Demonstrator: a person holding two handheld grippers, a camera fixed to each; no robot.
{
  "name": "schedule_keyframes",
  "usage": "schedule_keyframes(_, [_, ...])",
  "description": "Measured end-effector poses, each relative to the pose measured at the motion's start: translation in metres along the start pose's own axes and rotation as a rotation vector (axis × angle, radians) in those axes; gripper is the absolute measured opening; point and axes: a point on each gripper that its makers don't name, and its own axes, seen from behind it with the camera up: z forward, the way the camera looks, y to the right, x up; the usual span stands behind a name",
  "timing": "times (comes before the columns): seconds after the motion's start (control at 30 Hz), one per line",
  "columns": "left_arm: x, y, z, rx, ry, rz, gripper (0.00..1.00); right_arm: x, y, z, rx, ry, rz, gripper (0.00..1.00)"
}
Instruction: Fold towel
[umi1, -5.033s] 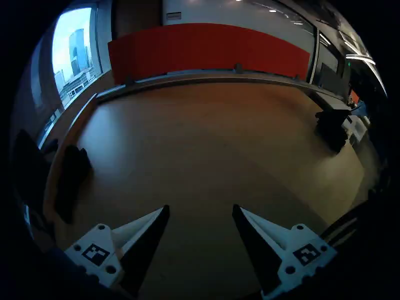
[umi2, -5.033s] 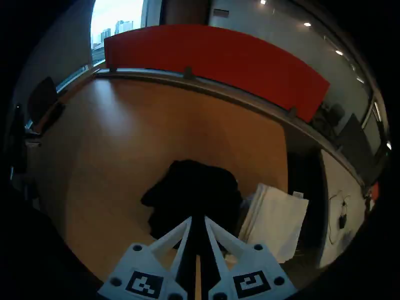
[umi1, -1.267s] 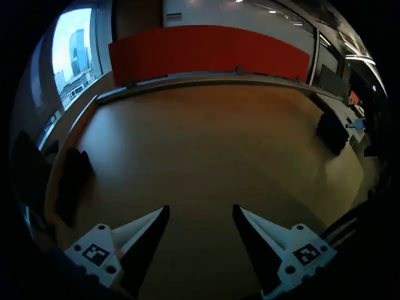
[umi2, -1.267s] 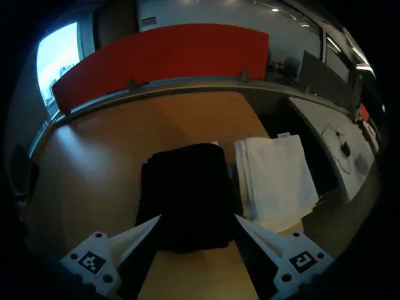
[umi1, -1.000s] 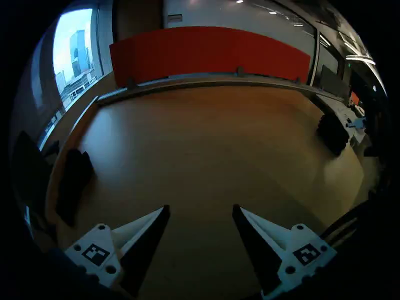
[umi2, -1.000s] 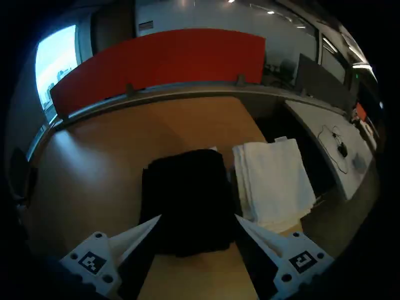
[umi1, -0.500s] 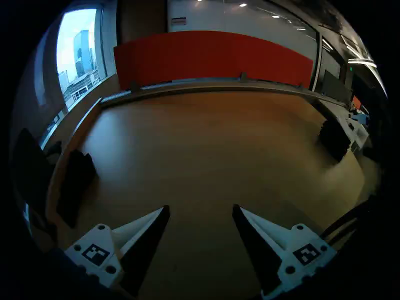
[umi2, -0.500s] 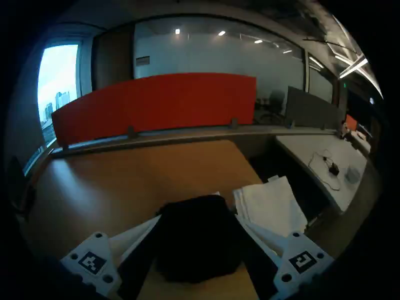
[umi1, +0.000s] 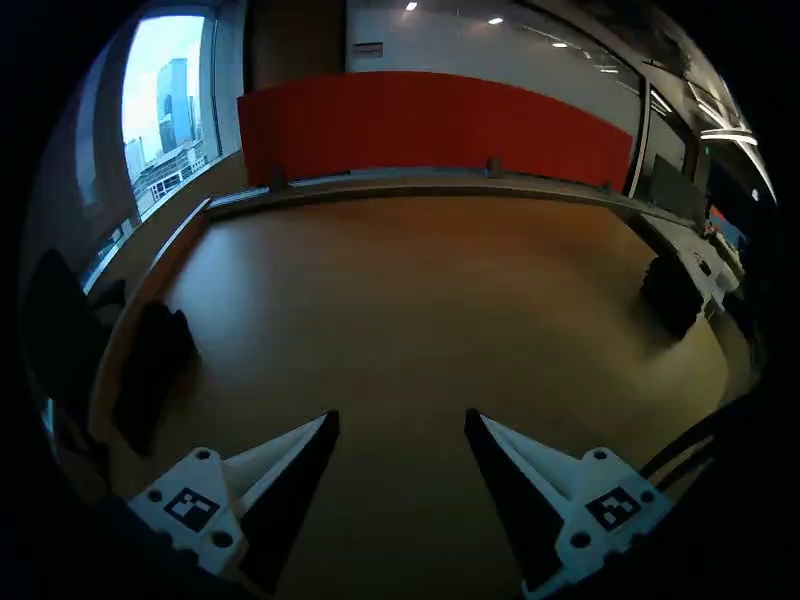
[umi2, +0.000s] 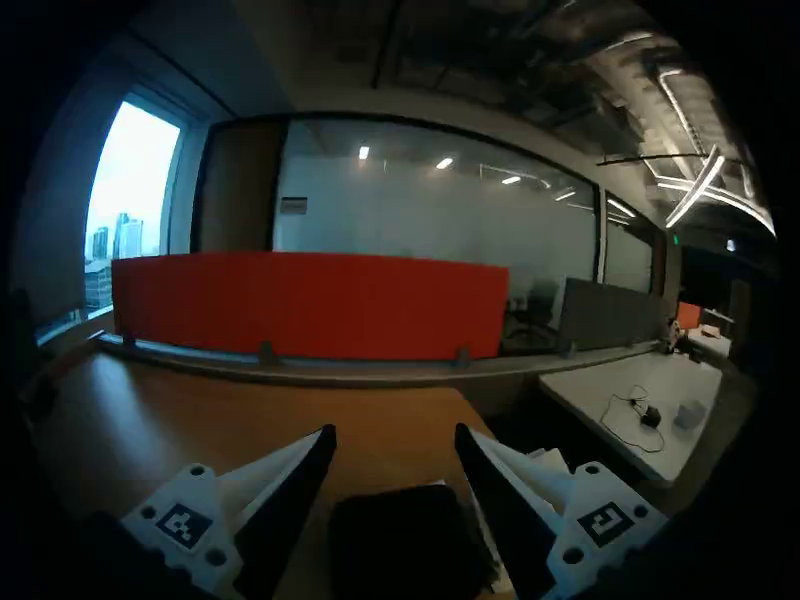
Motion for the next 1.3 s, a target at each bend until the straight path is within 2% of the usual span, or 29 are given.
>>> schedule_keyframes(0.17, [0.011, -0.006, 0.000, 0.009, 0.035, -0.013, 0.93, 0.014, -0.011, -0.001, 0.021, 0.036, 0.014, 0.92])
schedule_keyframes(0.37, [0.039, -0.014, 0.000, 0.019, 0.114, -0.030, 0.93, 0.024, -0.022, -0.002, 0.038, 0.054, 0.000, 0.92])
schedule_keyframes(0.57, [0.069, -0.024, 0.002, 0.026, 0.189, -0.058, 0.93, 0.028, -0.031, -0.002, 0.053, 0.056, -0.005, 0.92])
schedule_keyframes(0.87, [0.128, -0.041, 0.001, 0.050, 0.343, -0.039, 0.93, 0.036, -0.047, -0.002, 0.080, 0.064, -0.012, 0.92])
schedule_keyframes(1.17, [0.195, -0.074, -0.021, 0.144, 0.543, -0.028, 0.93, 0.044, -0.065, -0.004, 0.115, 0.074, -0.018, 0.92])
schedule_keyframes(1.3, [0.210, -0.080, -0.027, 0.173, 0.591, -0.012, 0.93, 0.048, -0.073, -0.004, 0.132, 0.077, -0.017, 0.92])
